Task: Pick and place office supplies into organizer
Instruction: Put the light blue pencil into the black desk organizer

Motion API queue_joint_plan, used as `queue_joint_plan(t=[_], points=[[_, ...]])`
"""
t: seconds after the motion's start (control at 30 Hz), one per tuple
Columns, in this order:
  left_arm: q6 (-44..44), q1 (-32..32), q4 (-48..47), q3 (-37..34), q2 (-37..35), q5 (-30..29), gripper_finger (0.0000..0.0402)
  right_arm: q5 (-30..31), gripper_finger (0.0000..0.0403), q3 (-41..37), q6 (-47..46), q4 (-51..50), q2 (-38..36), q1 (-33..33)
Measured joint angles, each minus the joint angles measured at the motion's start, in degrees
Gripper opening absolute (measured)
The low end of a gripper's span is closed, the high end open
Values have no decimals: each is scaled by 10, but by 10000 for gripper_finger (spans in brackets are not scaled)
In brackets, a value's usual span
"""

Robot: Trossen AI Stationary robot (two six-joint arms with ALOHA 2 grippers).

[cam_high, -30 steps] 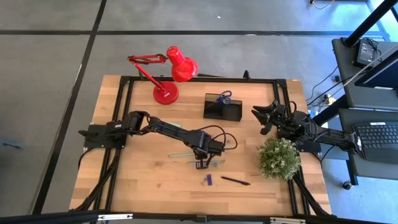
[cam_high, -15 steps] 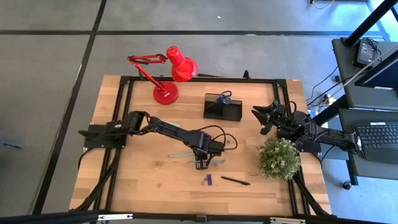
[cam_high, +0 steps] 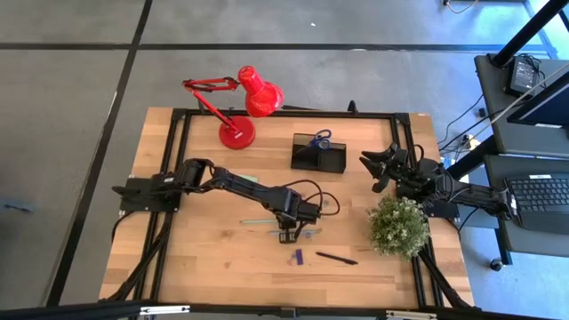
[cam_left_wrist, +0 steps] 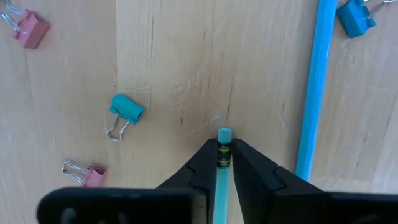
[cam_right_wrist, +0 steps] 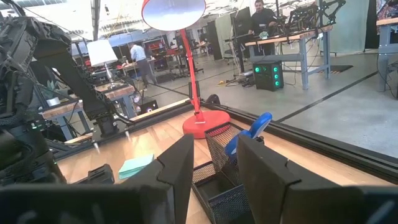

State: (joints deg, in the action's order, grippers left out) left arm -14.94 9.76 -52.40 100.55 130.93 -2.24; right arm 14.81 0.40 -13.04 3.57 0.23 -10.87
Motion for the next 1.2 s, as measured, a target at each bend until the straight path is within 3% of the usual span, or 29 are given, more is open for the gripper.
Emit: queue_joint_plan(t=[0.27,0.63,1.2], points=[[7,0,4,0,0,-4,15,0,126,0,2,0,0,0],[7,-2,4,-3,-20,-16,10,0,126,0,1,0,0,0],[23,-30,-29,-1,-150,-80,8,0,126,0,0,0,0,0]])
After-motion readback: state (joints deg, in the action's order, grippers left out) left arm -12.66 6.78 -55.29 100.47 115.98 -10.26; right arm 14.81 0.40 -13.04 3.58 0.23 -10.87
